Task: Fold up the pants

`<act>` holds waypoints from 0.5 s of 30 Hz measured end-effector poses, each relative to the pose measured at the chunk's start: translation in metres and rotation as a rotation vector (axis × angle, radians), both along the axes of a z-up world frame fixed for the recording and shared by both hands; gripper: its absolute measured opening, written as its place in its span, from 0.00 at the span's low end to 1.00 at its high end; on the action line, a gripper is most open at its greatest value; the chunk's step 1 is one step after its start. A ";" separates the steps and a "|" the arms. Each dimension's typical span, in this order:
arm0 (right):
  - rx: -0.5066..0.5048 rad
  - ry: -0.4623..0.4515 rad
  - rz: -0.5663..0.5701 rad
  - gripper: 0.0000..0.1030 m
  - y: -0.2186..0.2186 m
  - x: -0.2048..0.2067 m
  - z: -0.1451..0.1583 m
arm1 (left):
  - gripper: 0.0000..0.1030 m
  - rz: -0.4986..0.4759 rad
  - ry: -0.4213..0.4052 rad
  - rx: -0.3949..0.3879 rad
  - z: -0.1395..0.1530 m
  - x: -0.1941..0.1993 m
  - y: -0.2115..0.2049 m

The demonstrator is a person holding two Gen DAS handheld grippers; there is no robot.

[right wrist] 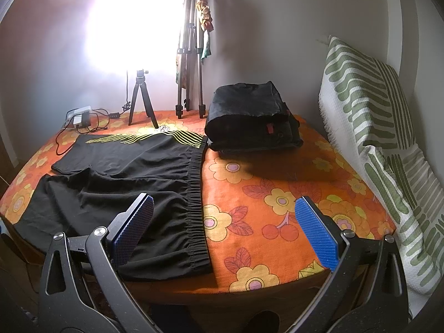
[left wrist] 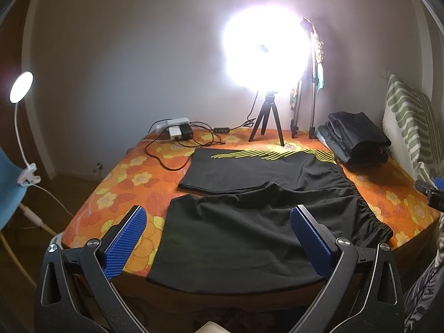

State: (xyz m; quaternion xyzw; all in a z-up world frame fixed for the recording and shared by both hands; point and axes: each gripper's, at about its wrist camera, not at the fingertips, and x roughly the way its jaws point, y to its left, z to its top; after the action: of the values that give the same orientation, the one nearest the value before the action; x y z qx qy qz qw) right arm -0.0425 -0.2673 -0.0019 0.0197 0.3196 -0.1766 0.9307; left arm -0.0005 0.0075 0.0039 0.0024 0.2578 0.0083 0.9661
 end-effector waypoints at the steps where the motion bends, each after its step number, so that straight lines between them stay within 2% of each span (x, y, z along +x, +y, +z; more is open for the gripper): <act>1: 0.000 0.000 0.000 1.00 0.000 0.000 0.000 | 1.00 0.001 -0.002 0.000 0.000 0.000 0.000; 15: 0.005 -0.002 0.002 1.00 0.000 -0.001 0.001 | 1.00 0.002 -0.007 0.005 0.000 0.000 -0.001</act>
State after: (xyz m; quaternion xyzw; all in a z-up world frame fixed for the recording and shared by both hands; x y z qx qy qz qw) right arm -0.0430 -0.2675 -0.0012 0.0217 0.3192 -0.1750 0.9311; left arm -0.0005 0.0061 0.0040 0.0045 0.2544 0.0098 0.9670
